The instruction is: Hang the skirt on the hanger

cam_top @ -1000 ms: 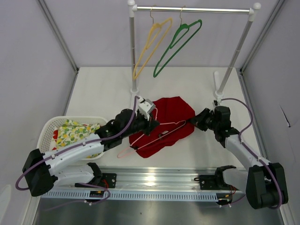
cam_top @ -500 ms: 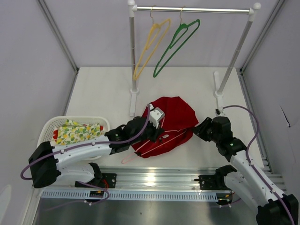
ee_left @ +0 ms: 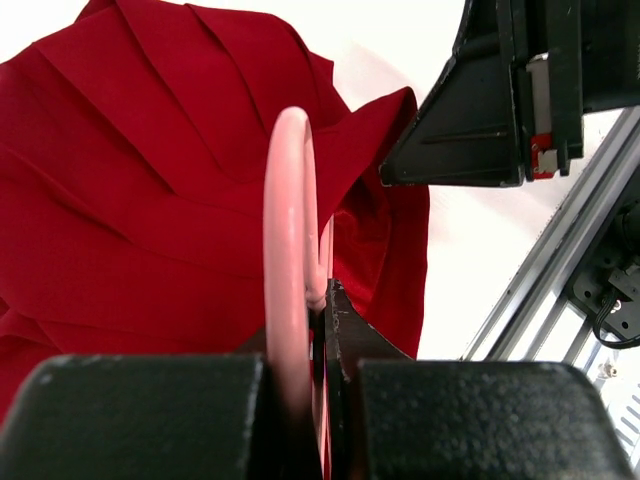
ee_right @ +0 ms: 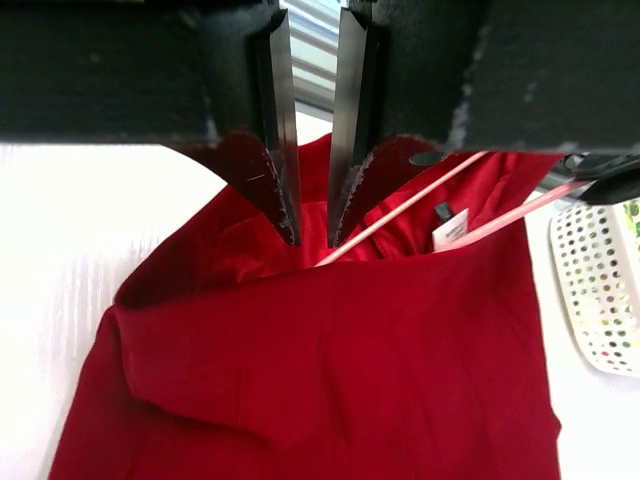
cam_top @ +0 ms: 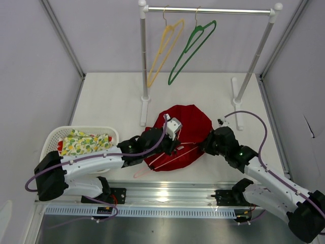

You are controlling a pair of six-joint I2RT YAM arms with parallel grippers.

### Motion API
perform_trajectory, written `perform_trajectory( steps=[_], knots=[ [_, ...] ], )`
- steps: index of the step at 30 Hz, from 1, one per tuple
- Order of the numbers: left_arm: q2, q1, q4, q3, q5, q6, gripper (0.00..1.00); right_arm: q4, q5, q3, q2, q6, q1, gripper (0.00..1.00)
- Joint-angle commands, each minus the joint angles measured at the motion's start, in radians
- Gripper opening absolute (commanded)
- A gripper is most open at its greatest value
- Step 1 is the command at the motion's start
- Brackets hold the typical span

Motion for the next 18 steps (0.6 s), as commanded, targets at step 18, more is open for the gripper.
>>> perform_trajectory(
  steps=[18],
  knots=[
    [-0.013, -0.010, -0.081, 0.115, 0.029, 0.027, 0.00, -0.097, 0.142, -0.113, -0.015, 0.023, -0.123, 0.31]
  ],
)
